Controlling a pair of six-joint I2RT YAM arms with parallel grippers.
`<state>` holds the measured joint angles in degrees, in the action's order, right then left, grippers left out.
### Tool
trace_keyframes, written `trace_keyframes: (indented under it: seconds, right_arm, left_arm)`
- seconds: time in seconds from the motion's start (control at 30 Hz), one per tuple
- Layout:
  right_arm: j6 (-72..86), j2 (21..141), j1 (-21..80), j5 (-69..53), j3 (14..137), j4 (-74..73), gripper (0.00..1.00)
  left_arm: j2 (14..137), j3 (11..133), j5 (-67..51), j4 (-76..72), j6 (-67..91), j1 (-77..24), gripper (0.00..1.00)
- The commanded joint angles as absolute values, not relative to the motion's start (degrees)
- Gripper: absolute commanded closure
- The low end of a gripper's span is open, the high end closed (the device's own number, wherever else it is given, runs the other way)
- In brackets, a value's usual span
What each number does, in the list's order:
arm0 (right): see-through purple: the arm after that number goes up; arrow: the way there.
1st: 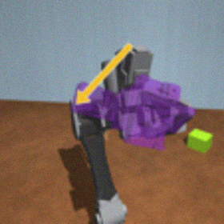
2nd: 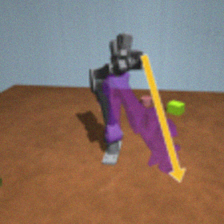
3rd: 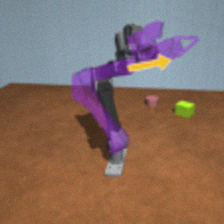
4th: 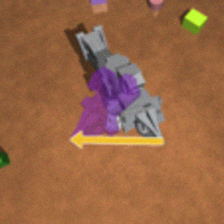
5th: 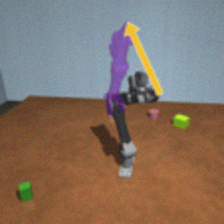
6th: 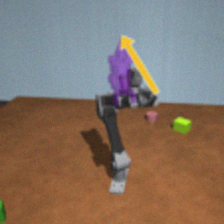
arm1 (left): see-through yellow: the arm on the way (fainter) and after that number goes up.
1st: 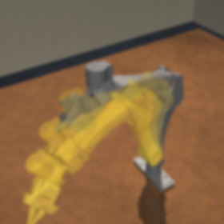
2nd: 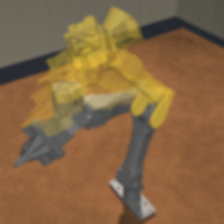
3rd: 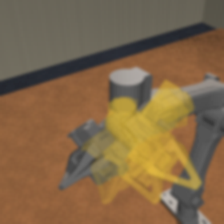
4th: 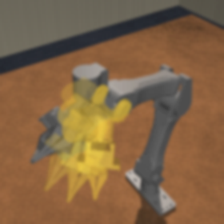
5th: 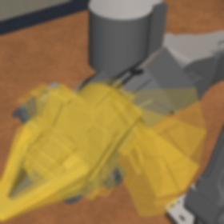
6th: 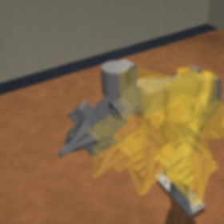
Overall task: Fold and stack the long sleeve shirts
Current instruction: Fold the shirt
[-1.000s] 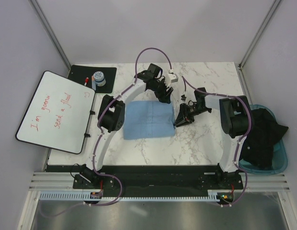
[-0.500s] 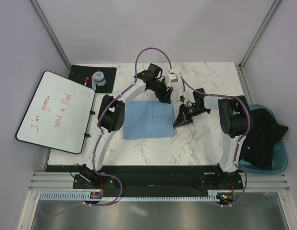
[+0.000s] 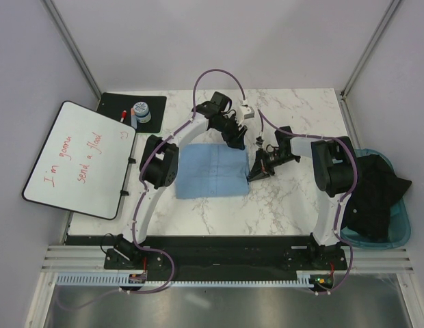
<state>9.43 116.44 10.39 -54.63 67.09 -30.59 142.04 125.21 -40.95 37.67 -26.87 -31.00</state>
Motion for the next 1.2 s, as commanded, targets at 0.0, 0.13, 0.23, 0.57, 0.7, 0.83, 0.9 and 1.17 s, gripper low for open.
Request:
trace_keyframes:
  seconds: [0.0,0.13,0.23,0.57,0.7,0.83,0.9,1.17]
  right_arm:
    - [9.1,115.5,10.9,-57.0,66.3,-30.4,1.00]
    - [9.1,115.3,11.0,-57.2,66.3,-30.6,1.00]
    - [9.2,115.0,11.1,-57.3,66.4,-30.7,1.00]
    - [8.0,112.8,12.1,-57.8,65.7,-33.1,1.00]
    - [6.9,113.6,12.1,-57.0,65.7,-33.9,1.00]
    - [6.9,114.9,12.3,-56.5,65.8,-33.8,1.00]
    - [6.9,115.1,12.2,-56.5,65.9,-33.8,1.00]
    - [7.0,115.7,12.2,-56.7,66.0,-33.8,1.00]
  left_arm:
    - [142.6,125.2,-43.2,37.4,-26.9,-31.4,0.38]
    - [143.3,126.7,-43.2,37.3,-26.0,-31.3,0.70]
    - [143.3,127.4,-43.3,37.3,-25.4,-31.2,0.97]
    - [141.9,128.1,-40.9,34.8,-19.8,-30.1,0.98]
    - [141.1,127.7,-42.9,34.8,-20.3,-30.1,0.90]
    - [139.8,125.3,-43.8,35.4,-21.7,-30.1,0.45]
    - [139.6,124.5,-43.8,35.5,-21.9,-30.2,0.42]
    - [141.4,124.5,-45.3,35.6,-22.6,-31.3,0.37]
